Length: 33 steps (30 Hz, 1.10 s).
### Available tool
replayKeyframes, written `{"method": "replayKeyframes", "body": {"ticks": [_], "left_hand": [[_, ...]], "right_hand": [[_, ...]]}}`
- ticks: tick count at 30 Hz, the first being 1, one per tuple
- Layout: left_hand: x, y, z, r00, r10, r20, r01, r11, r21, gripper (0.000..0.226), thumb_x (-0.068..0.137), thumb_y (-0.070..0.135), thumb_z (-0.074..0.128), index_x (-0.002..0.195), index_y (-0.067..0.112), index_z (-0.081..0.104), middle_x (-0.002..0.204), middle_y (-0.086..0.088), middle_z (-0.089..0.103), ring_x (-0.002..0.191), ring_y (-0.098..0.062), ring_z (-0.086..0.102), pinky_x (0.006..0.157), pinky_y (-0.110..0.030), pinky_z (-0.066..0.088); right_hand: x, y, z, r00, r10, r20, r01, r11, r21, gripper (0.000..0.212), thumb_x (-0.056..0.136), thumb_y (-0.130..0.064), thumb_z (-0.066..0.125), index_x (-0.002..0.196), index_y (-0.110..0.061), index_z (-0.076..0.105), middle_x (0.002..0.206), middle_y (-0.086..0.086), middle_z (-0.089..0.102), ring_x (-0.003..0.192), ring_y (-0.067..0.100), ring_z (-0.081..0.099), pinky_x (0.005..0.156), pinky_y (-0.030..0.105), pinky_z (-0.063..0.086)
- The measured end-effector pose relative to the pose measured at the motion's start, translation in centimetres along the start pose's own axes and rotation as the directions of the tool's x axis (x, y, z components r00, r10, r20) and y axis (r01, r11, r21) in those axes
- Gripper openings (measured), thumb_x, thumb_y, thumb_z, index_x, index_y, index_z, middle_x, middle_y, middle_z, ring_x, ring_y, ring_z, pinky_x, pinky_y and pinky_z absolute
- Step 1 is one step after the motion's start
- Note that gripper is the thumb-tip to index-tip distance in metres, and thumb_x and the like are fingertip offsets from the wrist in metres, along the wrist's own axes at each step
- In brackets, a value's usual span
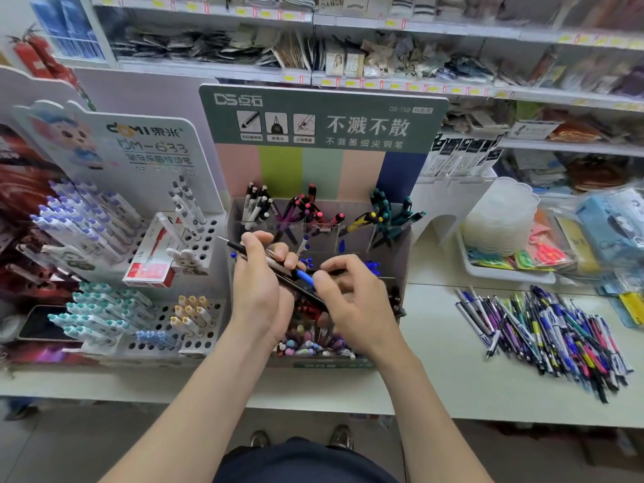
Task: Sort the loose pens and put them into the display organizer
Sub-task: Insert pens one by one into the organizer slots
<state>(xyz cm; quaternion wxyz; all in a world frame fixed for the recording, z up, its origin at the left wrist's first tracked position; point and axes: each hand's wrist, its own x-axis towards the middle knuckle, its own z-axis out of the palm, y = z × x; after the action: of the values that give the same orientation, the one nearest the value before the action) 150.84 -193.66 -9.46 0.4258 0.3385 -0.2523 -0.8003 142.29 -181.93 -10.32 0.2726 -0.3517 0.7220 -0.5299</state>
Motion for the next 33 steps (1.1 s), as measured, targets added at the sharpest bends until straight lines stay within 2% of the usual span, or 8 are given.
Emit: {"method": "replayKeyframes", "body": {"ticks": [2, 6, 11, 15, 17, 20, 25, 33], "left_hand": [[0.1, 0.4, 0.1, 1.000, 0.007, -0.008, -0.007, 1.000, -0.010, 0.035, 0.115, 0.045, 0.034, 0.103, 0.018, 0.051, 0.073, 0.002, 0.049, 0.063, -0.014, 0.048, 0.071, -0.032, 0.044], [-0.2, 0.7, -0.1, 0.999, -0.025, 0.047, 0.026, 1.000, -0.015, 0.022, 0.116, 0.030, 0.039, 0.114, 0.015, 0.055, 0.087, -0.004, 0.061, 0.078, -0.020, 0.059, 0.080, -0.038, 0.053], [-1.1, 0.2, -0.3, 0.993, -0.044, 0.108, 0.041, 0.999, 0.031, 0.029, 0.116, 0.015, 0.039, 0.142, 0.022, 0.048, 0.115, -0.014, 0.069, 0.099, -0.028, 0.074, 0.090, -0.045, 0.061], [-1.1, 0.4, -0.7, 0.991, 0.008, 0.130, -0.027, 0.989, 0.144, 0.037, 0.116, 0.013, 0.037, 0.150, 0.029, 0.042, 0.126, -0.018, 0.071, 0.106, -0.035, 0.076, 0.090, -0.049, 0.062], [-0.8, 0.9, -1.2, 0.994, 0.055, 0.098, -0.074, 0.975, 0.208, 0.035, 0.116, 0.013, 0.038, 0.148, 0.027, 0.045, 0.124, -0.018, 0.073, 0.106, -0.035, 0.077, 0.089, -0.049, 0.063], [-0.2, 1.6, -2.5, 0.986, 0.152, 0.066, -0.165, 0.900, 0.404, 0.031, 0.114, 0.018, 0.045, 0.142, 0.028, 0.054, 0.119, -0.009, 0.076, 0.093, -0.024, 0.078, 0.076, -0.039, 0.063], [0.9, 2.2, -4.1, 0.992, 0.121, -0.039, -0.081, 0.835, 0.544, 0.021, 0.112, 0.018, 0.043, 0.123, 0.027, 0.059, 0.085, -0.002, 0.061, 0.055, -0.009, 0.037, 0.050, -0.027, 0.030], [0.0, 0.8, -2.4, 0.977, -0.111, 0.184, -0.008, 0.835, 0.549, 0.024, 0.102, 0.005, 0.034, 0.112, 0.009, 0.056, 0.078, -0.004, 0.061, 0.057, -0.015, 0.038, 0.052, -0.031, 0.026]], "right_hand": [[-0.4, -0.4, 0.8, 0.997, 0.033, 0.076, -0.040, 0.995, 0.090, 0.009, 0.104, -0.031, 0.065, 0.111, -0.026, 0.061, 0.080, 0.001, 0.075, 0.053, 0.021, 0.068, 0.059, 0.036, 0.059], [-0.2, 0.1, 1.7, 0.998, -0.022, -0.062, 0.032, 0.987, 0.155, 0.004, 0.106, -0.021, 0.065, 0.110, -0.021, 0.064, 0.080, 0.002, 0.074, 0.056, 0.018, 0.062, 0.053, 0.031, 0.051], [-0.2, -0.5, 3.8, 0.949, -0.184, -0.256, 0.188, 0.982, -0.010, 0.011, 0.104, -0.024, 0.069, 0.105, -0.017, 0.061, 0.094, -0.013, 0.072, 0.088, 0.005, 0.071, 0.071, 0.020, 0.053], [0.4, 0.0, 4.6, 0.947, -0.241, -0.215, 0.188, 0.953, -0.237, 0.025, 0.107, -0.048, 0.056, 0.104, -0.024, 0.051, 0.086, -0.010, 0.072, 0.074, 0.013, 0.070, 0.062, 0.042, 0.055], [0.7, 0.3, 4.0, 0.937, -0.275, -0.216, 0.207, 0.934, -0.291, 0.024, 0.108, -0.049, 0.054, 0.101, -0.026, 0.052, 0.074, -0.008, 0.069, 0.061, 0.015, 0.066, 0.054, 0.045, 0.053], [0.6, -0.2, 3.0, 0.874, -0.244, -0.419, 0.223, 0.970, -0.100, 0.013, 0.102, -0.032, 0.070, 0.096, -0.023, 0.064, 0.073, -0.009, 0.070, 0.062, 0.015, 0.068, 0.057, 0.035, 0.054], [1.4, 0.6, 1.6, 0.809, -0.065, -0.584, 0.185, 0.971, 0.149, 0.010, 0.104, -0.023, 0.069, 0.112, -0.025, 0.073, 0.078, 0.001, 0.073, 0.068, 0.019, 0.068, 0.066, 0.032, 0.057], [2.2, 4.1, -1.9, 0.561, -0.234, -0.794, 0.032, 0.965, -0.261, 0.015, 0.112, -0.018, 0.043, 0.116, -0.014, 0.057, 0.107, -0.003, 0.060, 0.092, 0.027, 0.057, 0.082, 0.047, 0.048]]}}
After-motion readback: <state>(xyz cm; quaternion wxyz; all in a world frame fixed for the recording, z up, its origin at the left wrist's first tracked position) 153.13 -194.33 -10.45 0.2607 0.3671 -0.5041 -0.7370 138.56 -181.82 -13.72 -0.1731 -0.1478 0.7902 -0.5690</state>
